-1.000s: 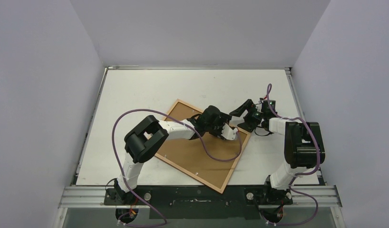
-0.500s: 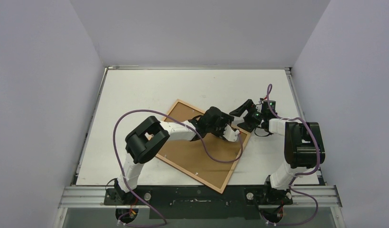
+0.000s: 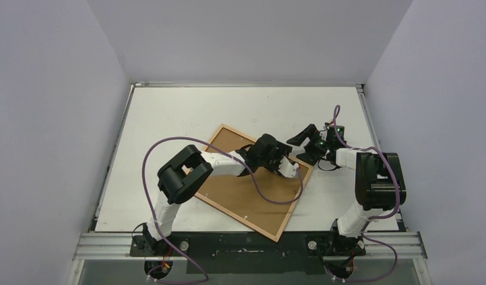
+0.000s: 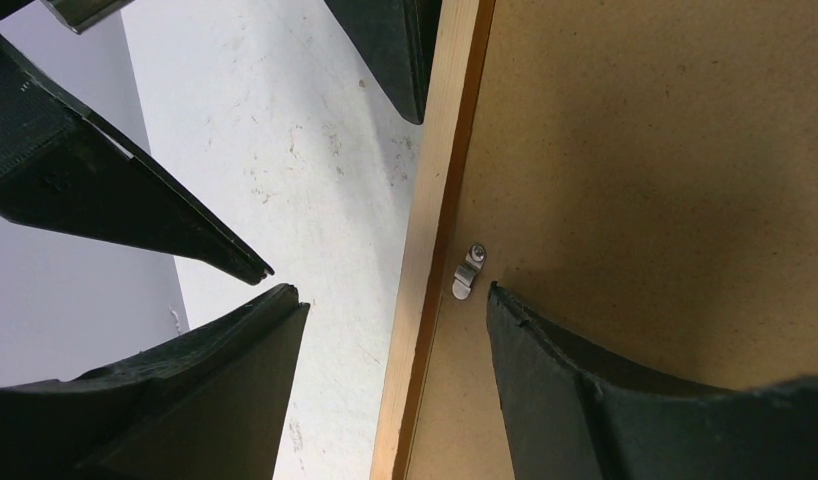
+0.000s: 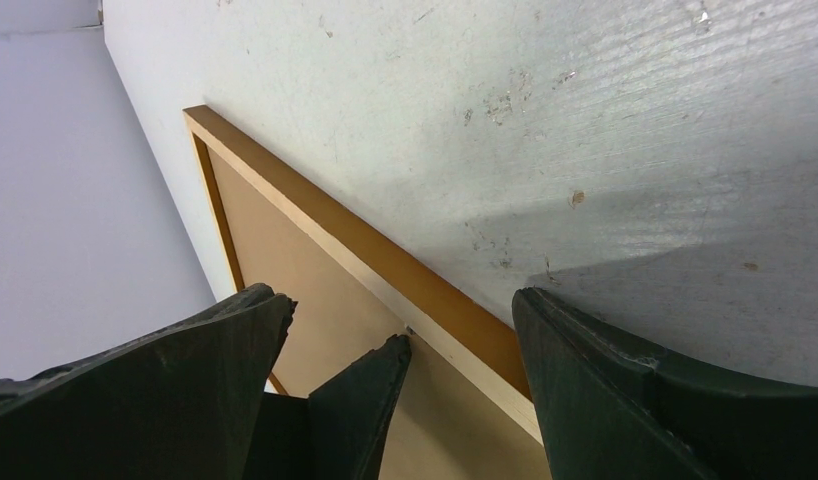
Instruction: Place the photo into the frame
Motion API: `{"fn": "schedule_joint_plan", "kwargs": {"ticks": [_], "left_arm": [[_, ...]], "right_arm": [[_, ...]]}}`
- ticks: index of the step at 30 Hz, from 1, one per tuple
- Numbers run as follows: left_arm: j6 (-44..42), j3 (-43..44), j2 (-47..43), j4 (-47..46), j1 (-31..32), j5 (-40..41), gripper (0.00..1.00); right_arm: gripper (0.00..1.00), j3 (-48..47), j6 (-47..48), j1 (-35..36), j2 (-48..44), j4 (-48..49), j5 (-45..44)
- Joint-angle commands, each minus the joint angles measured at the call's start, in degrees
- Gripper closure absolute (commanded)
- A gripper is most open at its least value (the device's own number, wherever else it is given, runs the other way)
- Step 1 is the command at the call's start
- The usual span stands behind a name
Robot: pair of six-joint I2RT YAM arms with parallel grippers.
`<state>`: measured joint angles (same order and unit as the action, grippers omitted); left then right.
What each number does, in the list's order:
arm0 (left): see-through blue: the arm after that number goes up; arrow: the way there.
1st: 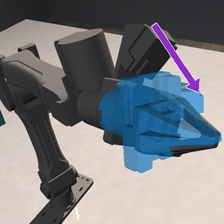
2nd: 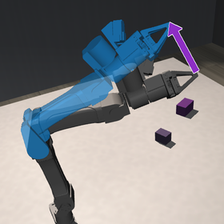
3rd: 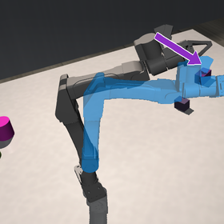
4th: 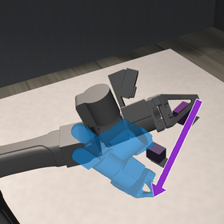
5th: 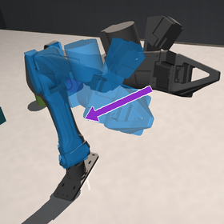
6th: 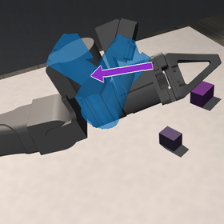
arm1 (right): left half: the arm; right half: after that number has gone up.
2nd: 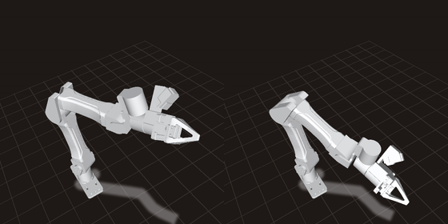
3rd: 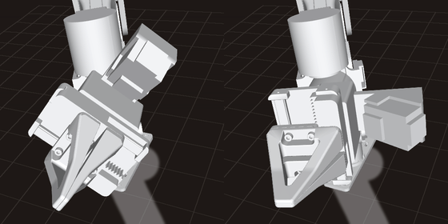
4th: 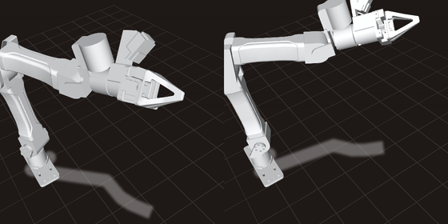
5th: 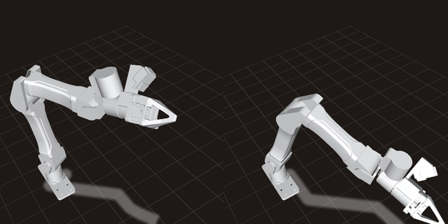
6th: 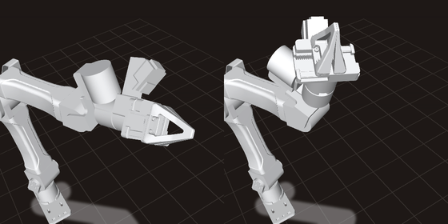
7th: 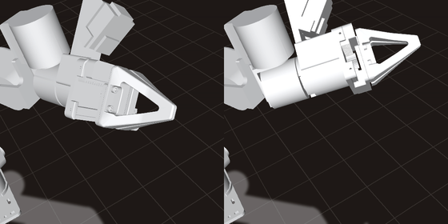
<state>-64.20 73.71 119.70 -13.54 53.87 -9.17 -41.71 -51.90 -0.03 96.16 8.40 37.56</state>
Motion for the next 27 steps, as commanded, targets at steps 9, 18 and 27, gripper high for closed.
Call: {"fn": "schedule_joint_plan", "kwargs": {"ticks": [9,18,27], "left_arm": [[-0.1,1.9,2.6,-1.7,-0.6,1.3,0.34],[-1.2,2.8,3.6,-2.2,-0.6,1.7,0.35],[-1.2,1.2,3.3,-6.5,-0.9,1.4,0.35]], "right_arm": [[0.1,3.1,1.1,1.5,1.1,-5.1,-2.7],[0.1,4.5,0.9,3.3,1.0,-4.6,-2.6],[0.1,4.2,0.3,5.1,1.8,-3.9,-2.8]]}}
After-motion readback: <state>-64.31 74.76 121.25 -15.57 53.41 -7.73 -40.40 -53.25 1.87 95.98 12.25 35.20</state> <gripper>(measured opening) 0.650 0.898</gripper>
